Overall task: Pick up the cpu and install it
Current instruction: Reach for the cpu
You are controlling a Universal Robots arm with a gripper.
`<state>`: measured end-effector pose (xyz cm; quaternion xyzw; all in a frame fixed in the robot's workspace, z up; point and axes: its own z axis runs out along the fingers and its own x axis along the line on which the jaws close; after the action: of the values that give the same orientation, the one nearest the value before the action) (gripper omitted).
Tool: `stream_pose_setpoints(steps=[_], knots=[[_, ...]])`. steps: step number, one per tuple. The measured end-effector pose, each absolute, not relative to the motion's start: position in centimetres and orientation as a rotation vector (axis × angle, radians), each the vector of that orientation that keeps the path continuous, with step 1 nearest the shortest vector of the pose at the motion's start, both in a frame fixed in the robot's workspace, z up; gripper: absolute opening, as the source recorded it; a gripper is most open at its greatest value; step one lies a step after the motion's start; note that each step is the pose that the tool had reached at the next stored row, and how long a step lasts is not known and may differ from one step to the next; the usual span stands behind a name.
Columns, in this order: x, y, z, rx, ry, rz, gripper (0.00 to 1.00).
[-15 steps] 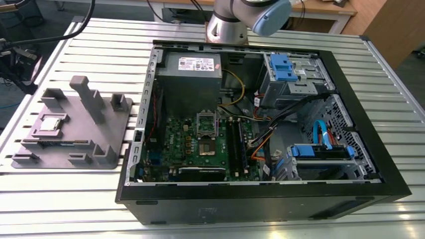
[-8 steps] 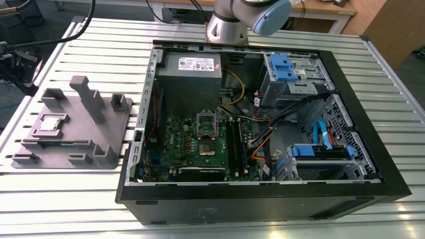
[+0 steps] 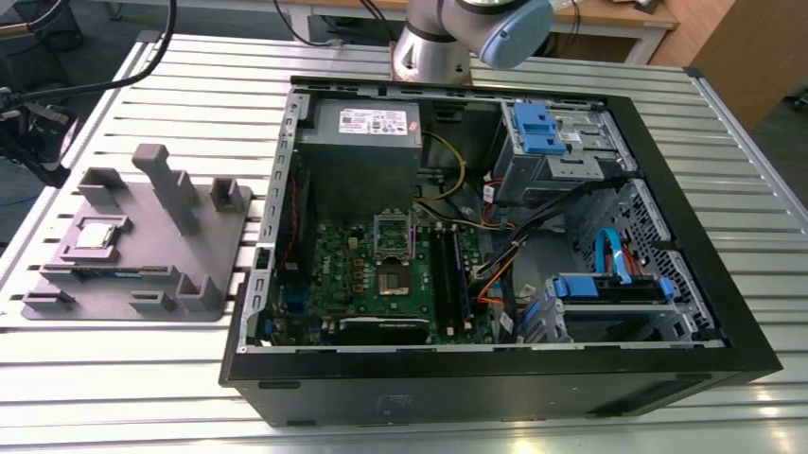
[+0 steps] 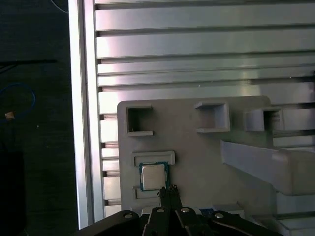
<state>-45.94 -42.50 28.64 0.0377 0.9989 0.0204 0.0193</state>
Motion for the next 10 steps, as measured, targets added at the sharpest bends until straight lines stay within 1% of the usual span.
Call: stream_pose_setpoints(steps=[10], knots=[[-46.3,-42.5,27.2,0.117,3.1,0.061,0.11]])
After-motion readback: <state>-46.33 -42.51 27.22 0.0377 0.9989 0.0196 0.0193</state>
